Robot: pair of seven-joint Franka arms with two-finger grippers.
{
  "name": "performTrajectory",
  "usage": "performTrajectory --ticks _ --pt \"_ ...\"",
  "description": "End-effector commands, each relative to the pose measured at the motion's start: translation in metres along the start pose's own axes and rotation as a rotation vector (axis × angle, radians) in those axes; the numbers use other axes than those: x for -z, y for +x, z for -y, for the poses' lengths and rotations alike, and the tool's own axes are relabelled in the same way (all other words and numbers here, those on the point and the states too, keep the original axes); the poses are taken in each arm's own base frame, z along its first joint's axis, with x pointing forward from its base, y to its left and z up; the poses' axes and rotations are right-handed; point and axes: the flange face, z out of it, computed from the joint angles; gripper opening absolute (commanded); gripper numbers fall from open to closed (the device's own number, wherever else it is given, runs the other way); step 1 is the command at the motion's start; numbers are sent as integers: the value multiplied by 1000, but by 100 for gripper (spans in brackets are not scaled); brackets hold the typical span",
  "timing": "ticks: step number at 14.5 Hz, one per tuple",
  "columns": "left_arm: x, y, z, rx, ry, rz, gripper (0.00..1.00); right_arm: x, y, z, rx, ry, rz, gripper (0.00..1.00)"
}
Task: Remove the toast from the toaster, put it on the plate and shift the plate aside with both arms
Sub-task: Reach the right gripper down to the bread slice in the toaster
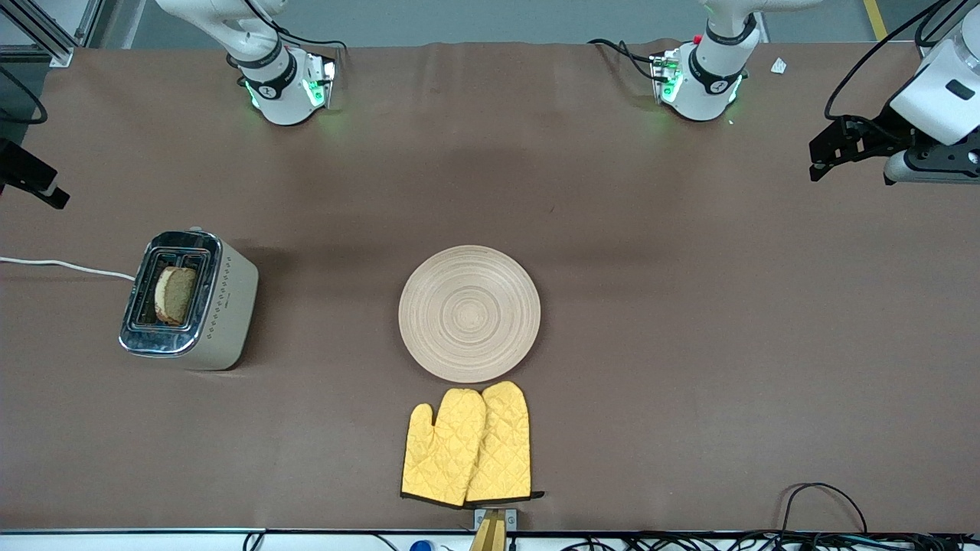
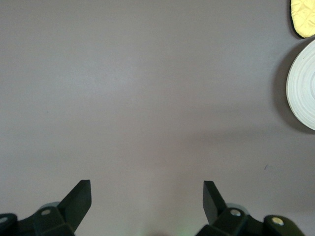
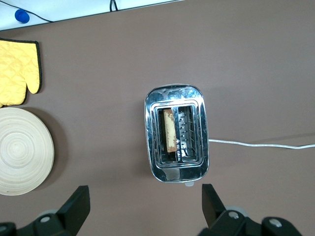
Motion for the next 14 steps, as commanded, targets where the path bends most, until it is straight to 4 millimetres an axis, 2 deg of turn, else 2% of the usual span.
performTrajectory --ticks 1,5,7,8,9,14 --pt "5 1 -1 -12 -4 5 100 4 -5 0 -3 0 -1 100" --pt "4 6 4 -4 -4 5 100 3 0 2 21 -8 -23 100" --pt "4 13 5 -1 -5 3 100 -4 2 14 48 -13 -17 100" --pt "3 13 5 3 -7 5 100 -16 9 17 53 -15 -11 100" --pt "2 14 6 5 -9 7 100 -37 16 21 58 -22 18 100" --pt "-3 15 4 8 -9 16 100 -127 35 11 35 -42 127 100"
